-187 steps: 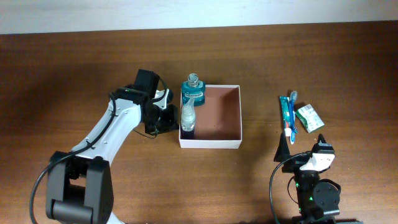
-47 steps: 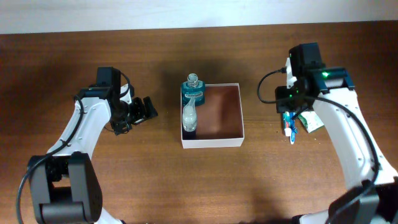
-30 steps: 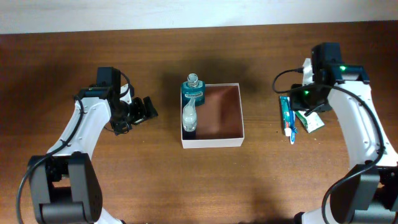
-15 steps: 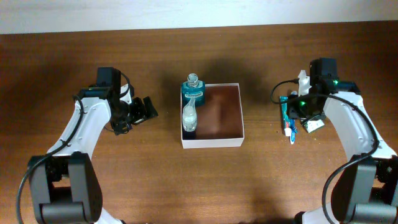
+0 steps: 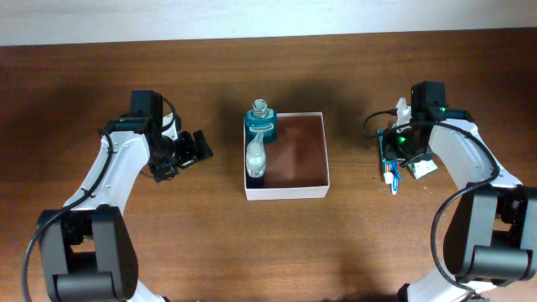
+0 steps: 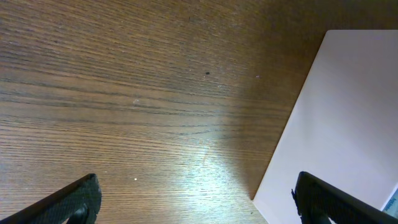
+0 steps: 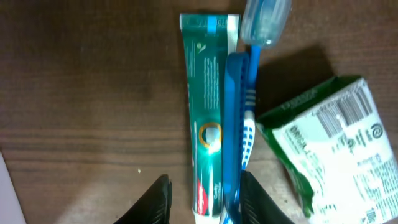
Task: Pack container
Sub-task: 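Lower and close the right gripper on the blue razor handle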
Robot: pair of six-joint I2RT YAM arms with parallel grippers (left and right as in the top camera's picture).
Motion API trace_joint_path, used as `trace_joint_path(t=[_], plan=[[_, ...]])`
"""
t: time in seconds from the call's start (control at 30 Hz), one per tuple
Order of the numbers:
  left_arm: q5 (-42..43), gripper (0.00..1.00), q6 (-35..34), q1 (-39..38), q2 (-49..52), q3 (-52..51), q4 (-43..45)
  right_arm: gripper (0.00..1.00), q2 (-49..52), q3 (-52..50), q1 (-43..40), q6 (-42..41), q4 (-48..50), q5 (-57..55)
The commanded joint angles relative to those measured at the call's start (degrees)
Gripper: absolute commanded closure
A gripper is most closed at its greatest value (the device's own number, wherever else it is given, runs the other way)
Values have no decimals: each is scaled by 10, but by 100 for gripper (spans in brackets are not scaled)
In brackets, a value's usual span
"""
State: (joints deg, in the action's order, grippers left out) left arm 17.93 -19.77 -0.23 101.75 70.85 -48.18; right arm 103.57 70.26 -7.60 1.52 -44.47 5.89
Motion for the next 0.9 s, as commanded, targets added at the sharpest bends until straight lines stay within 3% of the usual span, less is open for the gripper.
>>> trace_joint_path(t=[0.0, 0.3, 0.87], plan=[[0, 1, 1, 1, 5, -4, 0, 70, 5, -4, -21, -5, 11, 34], [0, 1, 1, 1, 5, -4, 0, 73, 29, -5, -61, -2, 18, 62], [0, 1, 1, 1, 5, -4, 0, 75, 30, -35, -62, -2, 45, 66]])
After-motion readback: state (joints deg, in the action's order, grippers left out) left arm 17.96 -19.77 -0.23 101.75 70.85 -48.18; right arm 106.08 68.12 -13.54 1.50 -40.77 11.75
